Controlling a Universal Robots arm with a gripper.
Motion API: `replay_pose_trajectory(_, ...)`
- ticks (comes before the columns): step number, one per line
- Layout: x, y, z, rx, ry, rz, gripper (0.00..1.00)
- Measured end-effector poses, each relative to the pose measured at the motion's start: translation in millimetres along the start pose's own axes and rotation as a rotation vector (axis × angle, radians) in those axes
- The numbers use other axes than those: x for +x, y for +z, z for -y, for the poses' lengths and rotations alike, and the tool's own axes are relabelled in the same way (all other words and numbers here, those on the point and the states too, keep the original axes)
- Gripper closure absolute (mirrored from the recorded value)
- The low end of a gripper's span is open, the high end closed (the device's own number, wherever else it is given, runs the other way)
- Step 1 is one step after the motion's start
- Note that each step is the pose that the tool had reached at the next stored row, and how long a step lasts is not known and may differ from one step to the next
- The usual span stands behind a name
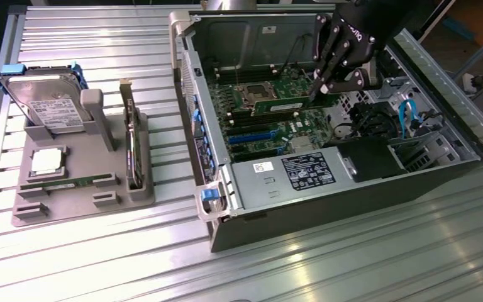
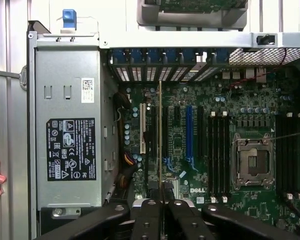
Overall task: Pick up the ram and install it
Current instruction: 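Pick up the ram and move it above insertion slot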
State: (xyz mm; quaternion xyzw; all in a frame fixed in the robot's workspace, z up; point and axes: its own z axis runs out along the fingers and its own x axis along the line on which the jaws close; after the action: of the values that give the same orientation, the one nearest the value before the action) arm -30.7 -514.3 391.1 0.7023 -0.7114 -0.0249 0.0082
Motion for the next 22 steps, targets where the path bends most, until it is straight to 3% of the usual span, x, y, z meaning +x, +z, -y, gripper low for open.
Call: replay_pose_trajectory(22, -31.9, 1.2, 1.4, 0.0, 0.0, 0.0001, 0.88)
